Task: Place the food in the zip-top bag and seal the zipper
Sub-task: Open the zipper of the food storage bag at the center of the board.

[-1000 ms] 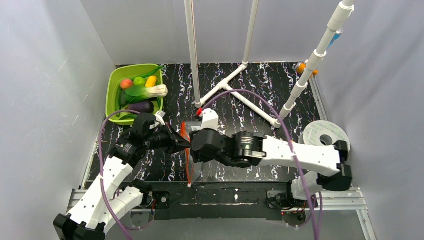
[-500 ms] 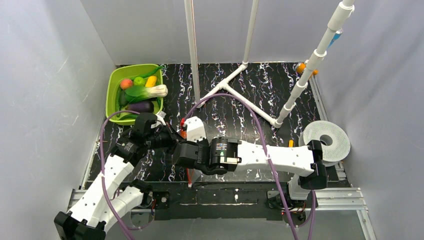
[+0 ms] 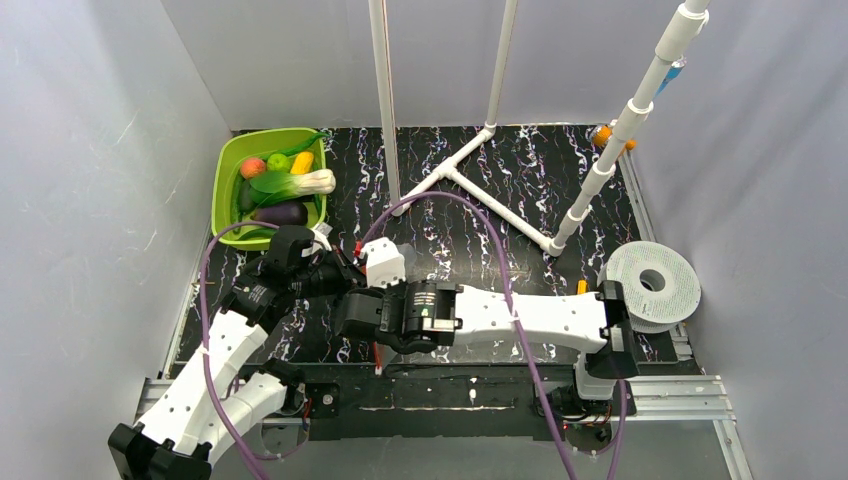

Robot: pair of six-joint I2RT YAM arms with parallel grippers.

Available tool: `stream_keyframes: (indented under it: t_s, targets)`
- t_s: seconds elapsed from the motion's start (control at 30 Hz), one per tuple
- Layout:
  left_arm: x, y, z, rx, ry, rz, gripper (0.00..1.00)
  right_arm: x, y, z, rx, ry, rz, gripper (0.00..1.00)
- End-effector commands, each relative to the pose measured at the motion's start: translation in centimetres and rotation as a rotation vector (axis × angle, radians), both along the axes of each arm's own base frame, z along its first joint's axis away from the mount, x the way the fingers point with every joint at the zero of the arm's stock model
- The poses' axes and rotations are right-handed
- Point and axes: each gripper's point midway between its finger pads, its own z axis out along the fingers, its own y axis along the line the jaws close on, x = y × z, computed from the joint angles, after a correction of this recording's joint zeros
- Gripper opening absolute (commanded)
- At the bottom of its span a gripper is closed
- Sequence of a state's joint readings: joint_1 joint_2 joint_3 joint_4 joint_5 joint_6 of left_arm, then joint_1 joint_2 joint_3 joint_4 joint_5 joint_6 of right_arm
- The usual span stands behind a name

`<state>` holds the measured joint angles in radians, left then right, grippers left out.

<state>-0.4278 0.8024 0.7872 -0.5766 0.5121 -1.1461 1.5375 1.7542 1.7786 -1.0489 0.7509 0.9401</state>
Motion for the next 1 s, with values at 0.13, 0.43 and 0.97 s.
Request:
stream_keyframes:
  t_s: [0.13, 0.43, 0.97]
  targets:
    - [-0.7, -0.2, 0.5, -0.026, 0.000, -0.025, 0.00, 2.1, 0.3, 0.2, -0.001, -0.069, -0.087, 0.28]
    - [-1.1, -0.1, 0.0, -0.026, 0.009, -0.020, 0.00, 3.1, 0.1, 0.6, -0.021, -0.107, -0.118, 0.31]
    - [-1.0, 4.8, -0.9, 0.389, -0.117, -0.120, 0.00, 5.9, -7.6, 3.8, -0.147, -0.308, -0.228, 0.01]
